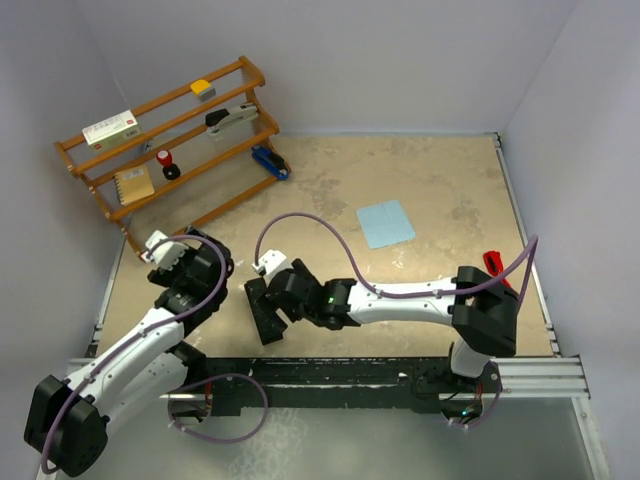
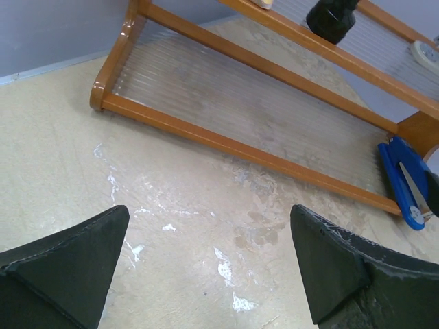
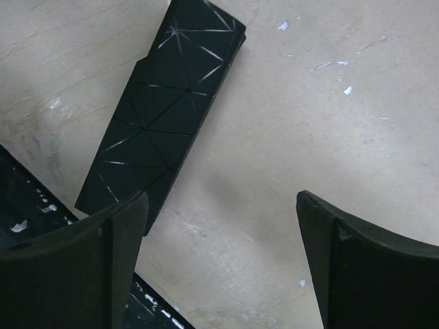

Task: Organize the sunglasses
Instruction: Move the sunglasses case at the center of the board.

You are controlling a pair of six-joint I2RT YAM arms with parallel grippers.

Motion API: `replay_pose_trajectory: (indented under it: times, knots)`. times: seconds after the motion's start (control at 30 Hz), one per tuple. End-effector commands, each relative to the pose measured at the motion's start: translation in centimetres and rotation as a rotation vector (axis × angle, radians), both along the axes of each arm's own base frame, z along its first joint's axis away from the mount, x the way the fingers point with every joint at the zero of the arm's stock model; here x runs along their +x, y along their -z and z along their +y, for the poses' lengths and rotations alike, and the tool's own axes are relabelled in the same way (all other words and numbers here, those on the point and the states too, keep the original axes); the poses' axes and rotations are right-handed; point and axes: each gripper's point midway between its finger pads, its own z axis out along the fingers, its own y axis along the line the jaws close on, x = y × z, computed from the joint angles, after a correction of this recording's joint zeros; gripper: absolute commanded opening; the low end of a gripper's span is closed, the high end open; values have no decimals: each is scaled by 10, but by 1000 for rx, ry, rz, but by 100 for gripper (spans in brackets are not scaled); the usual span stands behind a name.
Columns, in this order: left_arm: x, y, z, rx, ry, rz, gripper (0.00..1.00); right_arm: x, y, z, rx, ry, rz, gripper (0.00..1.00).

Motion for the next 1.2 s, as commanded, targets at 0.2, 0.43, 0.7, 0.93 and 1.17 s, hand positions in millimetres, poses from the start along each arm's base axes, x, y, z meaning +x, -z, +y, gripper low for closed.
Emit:
replay_pose_trajectory:
  times: [0.2, 0.43, 0.7, 0.93, 1.17]
  knots:
    - [-18, 12, 15, -22, -69, -15, 98, -26, -4, 45, 63, -49, 35, 96]
    - [-23, 9, 19, -26, -82, -27, 98, -32, 3, 56, 98, -56, 70, 97]
    - [-28, 10, 21, -65, -94, -55, 97, -38, 11, 61, 120, -67, 98, 96]
    - [-26, 13, 18, -71, -80, -39, 97, -39, 24, 61, 103, -59, 102, 96]
    - [-29, 12, 21, -63, -91, -44, 97, -43, 35, 62, 98, -61, 124, 96]
